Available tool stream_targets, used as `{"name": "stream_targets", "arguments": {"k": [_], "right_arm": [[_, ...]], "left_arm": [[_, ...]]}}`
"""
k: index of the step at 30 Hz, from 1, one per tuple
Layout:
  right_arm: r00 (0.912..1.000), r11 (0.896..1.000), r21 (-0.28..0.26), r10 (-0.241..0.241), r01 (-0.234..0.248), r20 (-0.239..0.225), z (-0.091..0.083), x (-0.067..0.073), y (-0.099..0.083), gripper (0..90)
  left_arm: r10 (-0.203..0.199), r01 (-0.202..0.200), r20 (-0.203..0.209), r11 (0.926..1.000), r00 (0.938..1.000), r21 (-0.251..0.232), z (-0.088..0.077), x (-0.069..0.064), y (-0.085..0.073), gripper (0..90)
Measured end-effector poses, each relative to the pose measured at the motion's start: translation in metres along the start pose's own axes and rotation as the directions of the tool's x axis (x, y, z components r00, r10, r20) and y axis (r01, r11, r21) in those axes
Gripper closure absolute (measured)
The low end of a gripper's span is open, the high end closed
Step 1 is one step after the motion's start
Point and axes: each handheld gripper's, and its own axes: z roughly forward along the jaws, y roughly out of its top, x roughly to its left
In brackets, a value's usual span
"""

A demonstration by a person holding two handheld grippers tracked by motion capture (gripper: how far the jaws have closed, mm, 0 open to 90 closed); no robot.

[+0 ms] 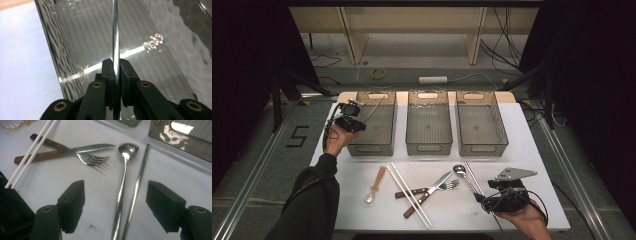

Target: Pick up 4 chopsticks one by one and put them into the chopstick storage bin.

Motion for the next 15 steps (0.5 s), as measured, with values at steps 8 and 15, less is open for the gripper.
{"name": "stream_targets", "arguments": {"k": [8,15], "right_arm": [[1.0,1.0,0.013,0.001,-0.001,0.003,0.001,0.0,0.0,32.4],[0.9995,0.998,0.055,0.006,-0.007,0.031,-0.002,-0.002,0.003,34.3]], "left_arm": [[-0.014,0.014,0.027,0.9999,0.9996,-0.003,-0.001,-0.005,-0.001,61.9],[-0.005,0.01,0.095,0.9983,0.9954,-0.057,-0.023,-0.021,-0.01,41.8]]}}
